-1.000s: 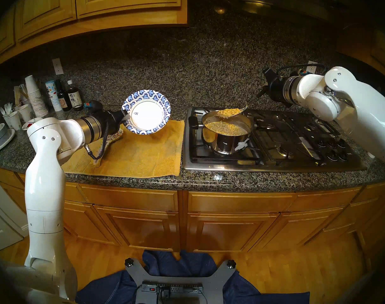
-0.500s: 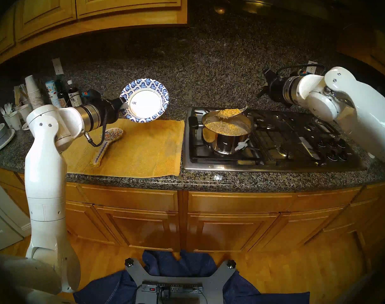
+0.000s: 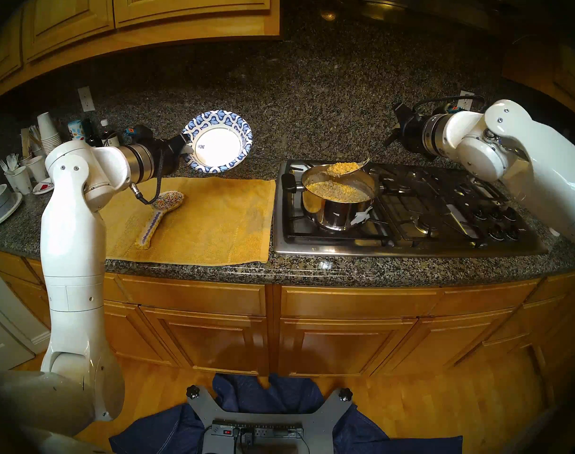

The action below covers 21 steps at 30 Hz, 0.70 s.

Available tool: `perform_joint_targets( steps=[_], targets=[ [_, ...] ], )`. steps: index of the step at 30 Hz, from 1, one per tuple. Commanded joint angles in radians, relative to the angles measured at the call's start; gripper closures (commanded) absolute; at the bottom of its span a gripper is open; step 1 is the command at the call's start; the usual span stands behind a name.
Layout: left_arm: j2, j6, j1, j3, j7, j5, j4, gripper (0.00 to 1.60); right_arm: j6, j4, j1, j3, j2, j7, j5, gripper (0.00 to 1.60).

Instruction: Scoop oatmeal into bowl

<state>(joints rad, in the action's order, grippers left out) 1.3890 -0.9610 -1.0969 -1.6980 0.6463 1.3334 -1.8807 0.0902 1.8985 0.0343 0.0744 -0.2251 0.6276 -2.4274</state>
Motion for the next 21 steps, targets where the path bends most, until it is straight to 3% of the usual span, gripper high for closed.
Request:
perform_joint_targets(
  steps=[1,10,21],
  targets=[
    [0.038,0.001,0.113,0.016,0.036,0.099,0.012,1.60,0.007,0.002,0.041,0.039,-0.002,-0.012,0.007,1.60],
    [0.065,0.001,0.117,0.059,0.152,0.230,0.027,1.60,0.007,0.002,0.041,0.038,-0.002,-0.012,0.007,1.60],
    [0.056,0.001,0.125,0.099,0.301,0.349,0.027,1.60,0.007,0.002,0.042,0.038,-0.002,-0.012,0.007,1.60]
  ],
)
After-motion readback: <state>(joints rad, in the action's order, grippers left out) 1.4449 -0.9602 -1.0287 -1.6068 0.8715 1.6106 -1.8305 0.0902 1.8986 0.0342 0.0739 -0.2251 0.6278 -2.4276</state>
